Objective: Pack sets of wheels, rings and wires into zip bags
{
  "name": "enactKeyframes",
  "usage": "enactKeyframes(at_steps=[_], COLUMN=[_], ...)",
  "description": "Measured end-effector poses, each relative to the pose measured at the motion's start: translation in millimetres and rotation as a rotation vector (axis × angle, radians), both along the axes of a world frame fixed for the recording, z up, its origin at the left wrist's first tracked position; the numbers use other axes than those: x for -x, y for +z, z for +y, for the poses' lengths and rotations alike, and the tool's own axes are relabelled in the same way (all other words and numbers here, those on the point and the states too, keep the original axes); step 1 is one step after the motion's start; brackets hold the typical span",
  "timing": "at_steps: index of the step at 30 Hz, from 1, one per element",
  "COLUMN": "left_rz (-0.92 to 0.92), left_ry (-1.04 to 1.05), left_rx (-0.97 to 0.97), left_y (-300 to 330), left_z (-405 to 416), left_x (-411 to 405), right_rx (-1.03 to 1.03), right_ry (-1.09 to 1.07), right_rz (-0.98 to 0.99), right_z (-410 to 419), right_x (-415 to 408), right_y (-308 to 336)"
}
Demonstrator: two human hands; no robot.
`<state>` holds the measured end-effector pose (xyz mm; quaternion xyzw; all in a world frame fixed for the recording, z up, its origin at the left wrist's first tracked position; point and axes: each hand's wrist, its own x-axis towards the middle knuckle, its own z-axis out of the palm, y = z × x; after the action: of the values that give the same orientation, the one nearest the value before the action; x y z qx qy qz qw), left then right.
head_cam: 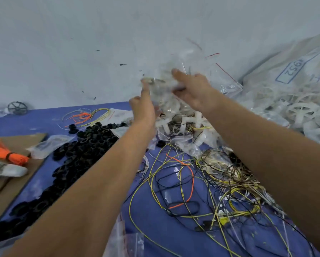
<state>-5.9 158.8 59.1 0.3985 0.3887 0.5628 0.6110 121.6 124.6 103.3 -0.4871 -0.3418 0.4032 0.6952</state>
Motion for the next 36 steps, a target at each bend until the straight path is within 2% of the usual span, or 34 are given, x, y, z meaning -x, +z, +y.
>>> enactKeyframes(at_steps=[1, 4, 6, 12, 14, 16, 18, 20, 22, 24, 27, 31, 33, 36], left_rz=[-0.016, 0.017, 0.026, 0.201, 0.268, 0.306, 0.336, 0.343, 0.335, 0.316, 0.284, 0.242, 0.217, 0.174], left_ry=[-0.007, -0.083, -0.088, 0.026, -0.005, -0.058, -0.091, -0.108, -0.112, -0.11, -0.123, -0.124, -0.098, -0.043], left_rx=[-0.013, -0.064, -0.087, -0.139, -0.171, -0.218, -0.267, -0.299, -0.299, -0.277, -0.253, -0.244, -0.255, -0.3], left_y=[11, 25, 17, -42, -56, -65, -71, -72, -72, -74, -78, -83, -83, -81], left_z=[6, 15, 16, -9, -21, -33, -44, -54, -62, -69, -78, -85, -87, -89], left_x=[-6, -17, -16, 22, 42, 58, 70, 76, 78, 78, 74, 67, 61, 51], right_rx=[-0.026, 0.029, 0.03, 0.134, 0.189, 0.187, 0.134, 0.106, 0.17, 0.254, 0.22, 0.212, 0.223, 0.269], right_ry=[0.028, 0.027, 0.067, -0.223, -0.117, 0.128, 0.298, 0.354, 0.391, 0.436, 0.503, 0.35, 0.183, -0.053], right_rz=[0.069, 0.119, 0.044, -0.506, -0.607, -0.712, -0.919, -1.167, -1.373, -1.49, -1.353, -1.034, -1.021, -1.108], right_z=[15, 35, 31, -43, -79, -113, -141, -161, -172, -175, -173, -167, -164, -163], right_x=[-2, -4, 10, 69, 88, 109, 130, 145, 154, 156, 146, 115, 98, 73], right_y=[12, 19, 4, -99, -126, -143, -151, -153, -153, -153, -153, -154, -156, -157])
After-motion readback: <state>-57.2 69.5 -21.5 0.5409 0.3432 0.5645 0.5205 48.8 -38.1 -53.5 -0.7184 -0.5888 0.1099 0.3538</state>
